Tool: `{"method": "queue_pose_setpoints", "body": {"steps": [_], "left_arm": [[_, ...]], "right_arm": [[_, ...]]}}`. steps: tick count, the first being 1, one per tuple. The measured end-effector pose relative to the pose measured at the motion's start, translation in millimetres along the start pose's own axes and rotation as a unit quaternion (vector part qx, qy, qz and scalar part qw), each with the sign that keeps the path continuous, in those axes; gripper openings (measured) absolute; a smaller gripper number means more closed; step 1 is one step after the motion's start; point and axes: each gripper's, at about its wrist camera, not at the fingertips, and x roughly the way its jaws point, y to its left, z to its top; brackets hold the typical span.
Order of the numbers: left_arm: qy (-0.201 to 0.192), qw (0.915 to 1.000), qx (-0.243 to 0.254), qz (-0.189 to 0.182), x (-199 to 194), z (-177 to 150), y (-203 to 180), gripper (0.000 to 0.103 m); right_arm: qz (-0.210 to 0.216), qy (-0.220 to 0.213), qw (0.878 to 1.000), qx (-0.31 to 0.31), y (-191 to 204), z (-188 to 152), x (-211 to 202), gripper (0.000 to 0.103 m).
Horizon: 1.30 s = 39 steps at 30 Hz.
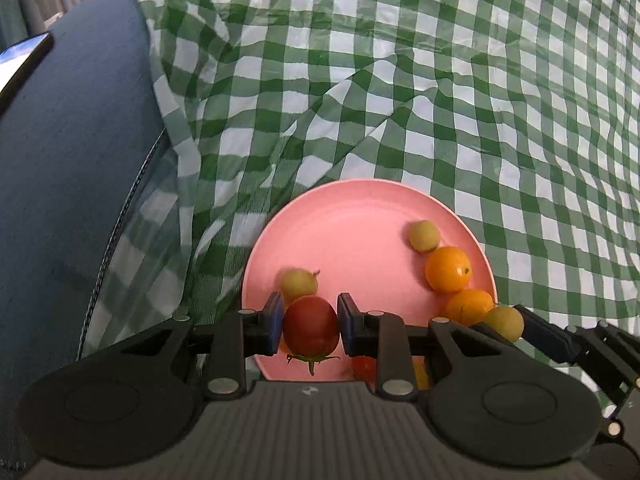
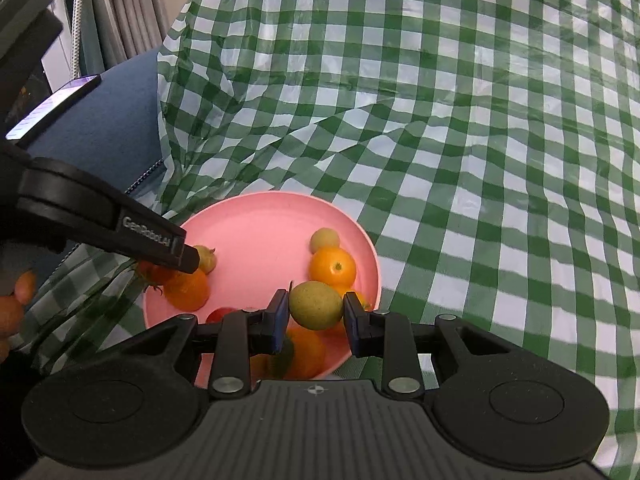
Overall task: Organize fruits
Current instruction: 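Carry the yellow fruit and red tomato over the pink plate, then open both tools to drop the fruits onto the pink plate, then raise both tools away from the pink plate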
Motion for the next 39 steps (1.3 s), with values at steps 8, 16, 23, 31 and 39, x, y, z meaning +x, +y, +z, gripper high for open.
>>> {"method": "queue_pose_setpoints", "body": {"steps": [8, 16, 23, 31, 39], "left_arm": [[-0.035, 0.9986, 0.016, 0.036, -24, -5, 2, 0.103], [-0.018, 0.9988, 0.011, 0.043, -66, -43, 4, 0.103], [-0.038, 0.9979, 0.014, 0.052, -110, -79, 4, 0.103], [-0.059, 0.9964, 0.018, 0.057, -146, -119, 0, 0.103], [-0.098, 0.9929, 0.001, 0.067, -181, -135, -2, 0.103]], "right_arm": [[-0.002, 0.002, 1.0, -0.018, 3, 0, -15, 0.084], [-0.026, 0.009, 0.999, 0.029, 13, -32, -67, 0.094], [-0.037, -0.007, 0.999, 0.039, 20, -45, -111, 0.097], [-0.038, -0.037, 0.998, 0.019, 31, -60, -153, 0.1], [-0.058, -0.068, 0.996, 0.029, 31, -69, -184, 0.102]]}}
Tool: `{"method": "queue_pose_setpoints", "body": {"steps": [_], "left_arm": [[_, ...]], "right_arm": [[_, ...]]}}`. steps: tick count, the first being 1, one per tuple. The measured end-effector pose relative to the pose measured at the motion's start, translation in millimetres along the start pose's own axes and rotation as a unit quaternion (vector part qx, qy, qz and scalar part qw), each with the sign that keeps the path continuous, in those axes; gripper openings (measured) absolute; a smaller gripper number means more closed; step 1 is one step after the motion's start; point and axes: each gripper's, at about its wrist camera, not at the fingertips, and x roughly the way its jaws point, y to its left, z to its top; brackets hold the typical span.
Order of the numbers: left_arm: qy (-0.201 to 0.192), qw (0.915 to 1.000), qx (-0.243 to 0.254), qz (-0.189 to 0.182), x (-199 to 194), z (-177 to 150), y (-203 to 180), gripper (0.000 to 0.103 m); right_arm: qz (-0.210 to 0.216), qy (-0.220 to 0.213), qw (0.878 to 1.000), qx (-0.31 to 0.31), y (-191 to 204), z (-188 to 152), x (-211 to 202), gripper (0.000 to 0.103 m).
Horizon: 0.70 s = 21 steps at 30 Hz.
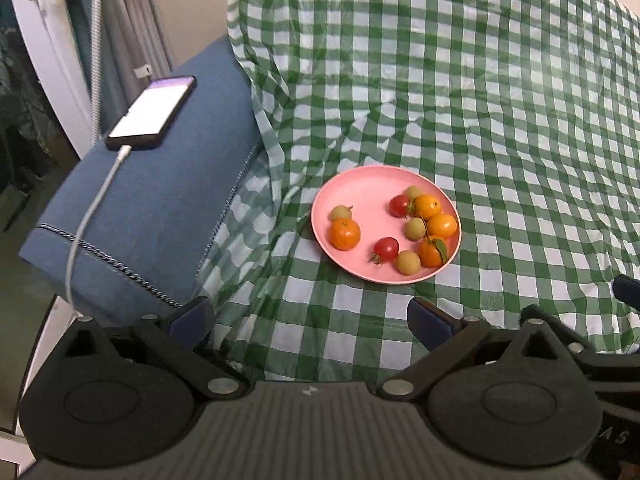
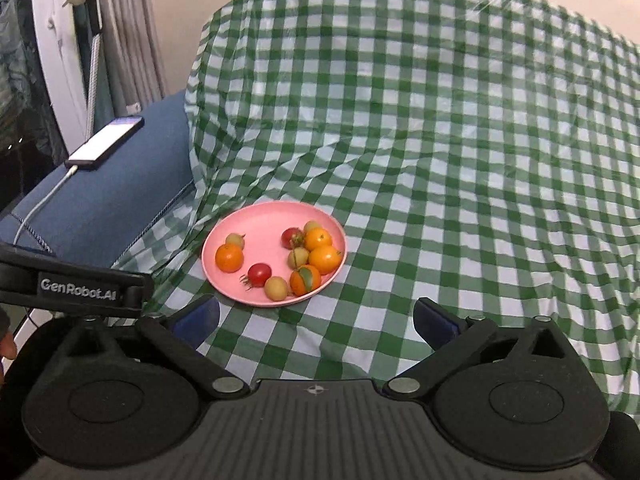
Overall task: Organize fruits
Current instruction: 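Raise both tools away from the pink plate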
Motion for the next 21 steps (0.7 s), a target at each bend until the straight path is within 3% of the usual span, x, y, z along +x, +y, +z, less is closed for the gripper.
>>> {"method": "queue_pose_setpoints", "body": {"steps": [8, 21], "left_arm": [[-0.031, 0.9983, 0.013, 0.048, -18, -8, -4, 0.103], [0.005, 0.9993, 0.01, 0.035, -15, -19, 0, 0.103]], "right_arm": [[-0.014, -0.031, 0.999, 0.002, 1, -2, -24, 0.102], [-0.016, -0.036, 0.999, -0.01, 8, -5, -32, 0.102]]}}
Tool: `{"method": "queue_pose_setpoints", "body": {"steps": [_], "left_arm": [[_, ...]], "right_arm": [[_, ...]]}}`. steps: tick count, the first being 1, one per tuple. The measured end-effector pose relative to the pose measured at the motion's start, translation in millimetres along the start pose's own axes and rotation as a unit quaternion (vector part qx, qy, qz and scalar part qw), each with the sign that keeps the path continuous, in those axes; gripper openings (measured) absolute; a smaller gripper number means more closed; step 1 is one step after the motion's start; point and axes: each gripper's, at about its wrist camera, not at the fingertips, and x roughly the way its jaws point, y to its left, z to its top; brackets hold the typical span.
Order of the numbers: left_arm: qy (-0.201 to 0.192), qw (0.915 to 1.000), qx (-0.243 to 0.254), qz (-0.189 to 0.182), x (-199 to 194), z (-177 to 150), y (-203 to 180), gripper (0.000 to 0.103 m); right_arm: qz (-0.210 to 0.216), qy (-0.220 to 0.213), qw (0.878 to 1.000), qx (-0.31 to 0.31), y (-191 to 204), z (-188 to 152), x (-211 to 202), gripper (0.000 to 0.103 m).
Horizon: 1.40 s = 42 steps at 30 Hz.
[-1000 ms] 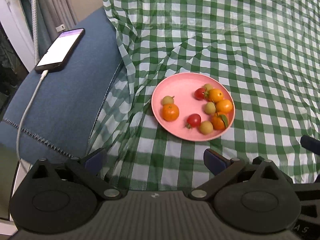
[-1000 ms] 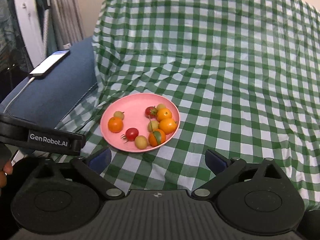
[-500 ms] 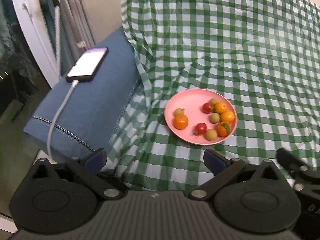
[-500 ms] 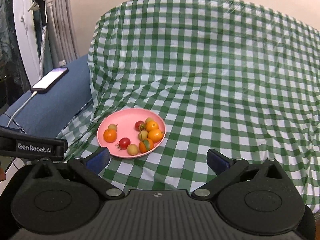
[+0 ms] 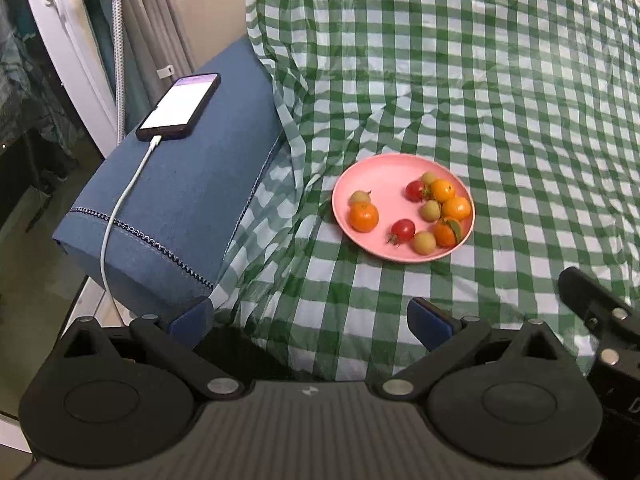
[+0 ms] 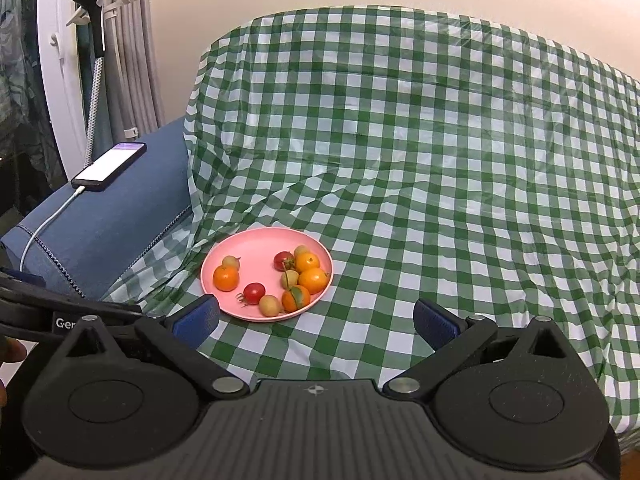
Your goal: Organize fruits
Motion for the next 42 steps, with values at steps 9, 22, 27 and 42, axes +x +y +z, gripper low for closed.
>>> {"method": "queue_pose_setpoints", "body": {"steps": [9, 22, 27, 42], "left_arm": [[-0.001, 0.9999, -0.006, 0.009, 4, -2, 0, 0.103], [0.054, 0.997, -0.02, -0.052, 20, -6, 3, 0.103], [0.044, 0.998, -0.013, -0.043, 19, -6, -1, 0.103], [0.036, 0.9989, -0.005, -0.03, 15, -5, -2, 0.103]], "right_arm": [[-0.011, 0.001, 1.0, -0.007, 3, -3, 3, 0.102], [-0.013, 0.011, 1.0, -0.007, 4, -6, 11, 0.102], [-0.014, 0.012, 1.0, -0.008, 3, -6, 13, 0.102], [-0.013, 0.009, 1.0, -0.009, 5, -5, 11, 0.102]]}}
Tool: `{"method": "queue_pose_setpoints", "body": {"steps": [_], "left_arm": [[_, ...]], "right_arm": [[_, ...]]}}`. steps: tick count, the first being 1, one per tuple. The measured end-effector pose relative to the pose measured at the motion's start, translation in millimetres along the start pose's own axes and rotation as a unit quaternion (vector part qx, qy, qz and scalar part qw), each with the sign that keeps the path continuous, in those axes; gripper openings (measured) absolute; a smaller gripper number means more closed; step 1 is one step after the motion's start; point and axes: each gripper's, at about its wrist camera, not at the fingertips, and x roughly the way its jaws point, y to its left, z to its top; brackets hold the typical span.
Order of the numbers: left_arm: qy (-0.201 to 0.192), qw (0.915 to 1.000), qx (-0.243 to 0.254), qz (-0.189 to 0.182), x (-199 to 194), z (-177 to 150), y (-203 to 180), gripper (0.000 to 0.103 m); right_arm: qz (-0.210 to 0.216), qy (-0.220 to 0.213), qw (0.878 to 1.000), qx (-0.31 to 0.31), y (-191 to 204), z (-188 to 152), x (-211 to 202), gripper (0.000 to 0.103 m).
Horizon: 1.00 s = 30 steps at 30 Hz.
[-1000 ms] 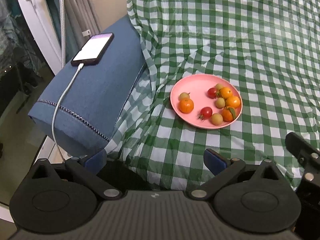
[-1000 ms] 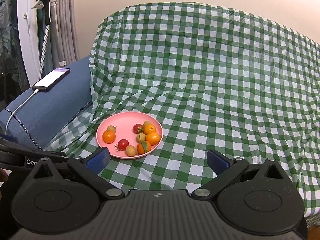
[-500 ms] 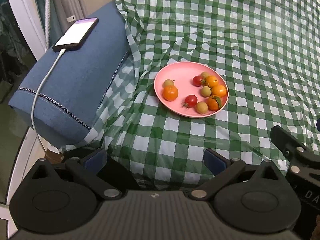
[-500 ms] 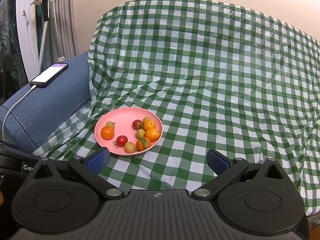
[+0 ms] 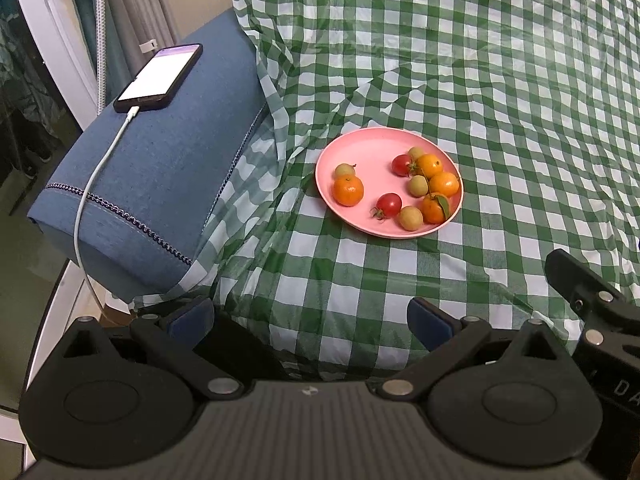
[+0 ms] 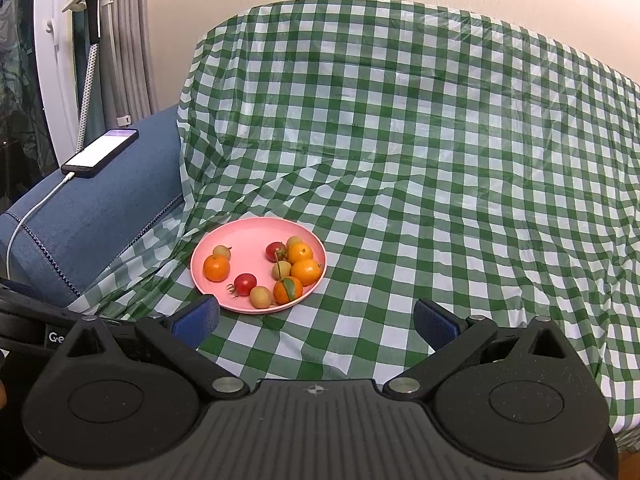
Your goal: Organize fruits
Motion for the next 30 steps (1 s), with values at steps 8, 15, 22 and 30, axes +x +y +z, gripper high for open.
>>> {"method": "queue_pose_setpoints", "body": {"steps": [8, 15, 22, 30], "left_arm": [[-0.001, 1.0, 0.0, 0.003, -0.9, 1.0, 1.7, 0.103], [-0.003, 1.0, 0.004, 0.005, -1.7, 1.9, 1.9, 0.103], [-0.005, 0.9999, 0.005, 0.008, -2.0, 1.7, 2.3, 0.103], [-0.006, 0.9999, 0.008, 0.01, -2.3, 2.0, 2.2, 0.103]], "right_arm": [[0.0, -0.001, 1.0, -0.001, 1.2, 1.3, -1.2, 0.102], [0.0, -0.002, 1.0, -0.002, 2.6, 2.4, -2.3, 0.102], [-0.001, -0.002, 1.0, -0.001, 4.3, 1.8, -1.4, 0.102], [-0.001, -0.003, 1.0, -0.001, 4.9, 1.9, -0.2, 0.102]]}}
